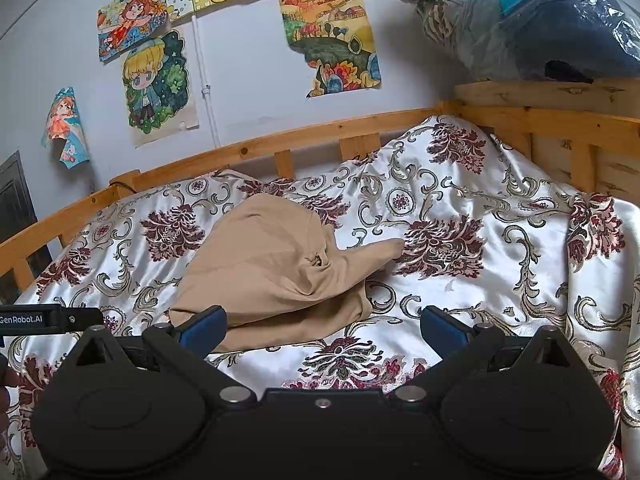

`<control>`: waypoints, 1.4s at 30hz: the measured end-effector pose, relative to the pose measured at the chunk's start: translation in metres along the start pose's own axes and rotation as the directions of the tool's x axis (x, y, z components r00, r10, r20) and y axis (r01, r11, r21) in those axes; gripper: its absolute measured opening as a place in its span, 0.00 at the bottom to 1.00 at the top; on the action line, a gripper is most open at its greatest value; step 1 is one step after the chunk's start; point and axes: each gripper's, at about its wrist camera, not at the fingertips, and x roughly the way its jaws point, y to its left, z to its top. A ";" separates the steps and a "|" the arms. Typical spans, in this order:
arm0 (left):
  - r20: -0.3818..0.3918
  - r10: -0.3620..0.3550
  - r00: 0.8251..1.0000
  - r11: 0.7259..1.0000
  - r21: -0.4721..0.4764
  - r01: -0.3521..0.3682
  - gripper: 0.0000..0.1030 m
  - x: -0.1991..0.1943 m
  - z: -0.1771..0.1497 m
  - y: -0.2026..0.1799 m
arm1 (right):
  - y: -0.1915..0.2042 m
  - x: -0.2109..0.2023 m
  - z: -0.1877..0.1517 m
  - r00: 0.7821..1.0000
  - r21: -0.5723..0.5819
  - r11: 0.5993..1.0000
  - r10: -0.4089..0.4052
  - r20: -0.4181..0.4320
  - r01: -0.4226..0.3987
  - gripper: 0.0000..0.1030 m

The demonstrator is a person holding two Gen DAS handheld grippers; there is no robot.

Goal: Fold large clothes

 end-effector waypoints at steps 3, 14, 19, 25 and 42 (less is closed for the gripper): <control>-0.002 0.001 1.000 1.000 0.001 -0.001 0.99 0.000 0.000 -0.001 | -0.001 0.000 0.000 1.000 0.000 1.000 0.000 0.000 0.000 0.99; 0.001 0.009 1.000 1.000 0.000 -0.009 0.99 0.000 0.000 -0.002 | -0.002 0.000 -0.001 1.000 0.006 1.000 -0.011 0.005 0.011 0.99; 0.000 0.004 1.000 1.000 -0.003 -0.004 0.99 -0.001 0.000 -0.002 | -0.003 0.001 -0.001 1.000 0.006 1.000 -0.011 0.005 0.011 0.99; -0.027 0.011 1.000 1.000 -0.006 -0.011 0.99 0.001 -0.001 -0.004 | -0.003 0.001 -0.001 1.000 0.007 1.000 -0.011 0.004 0.011 0.99; -0.049 0.046 0.998 0.999 0.008 -0.045 0.99 0.003 -0.002 -0.001 | -0.004 0.003 -0.002 1.000 0.013 1.000 -0.019 -0.009 0.019 0.99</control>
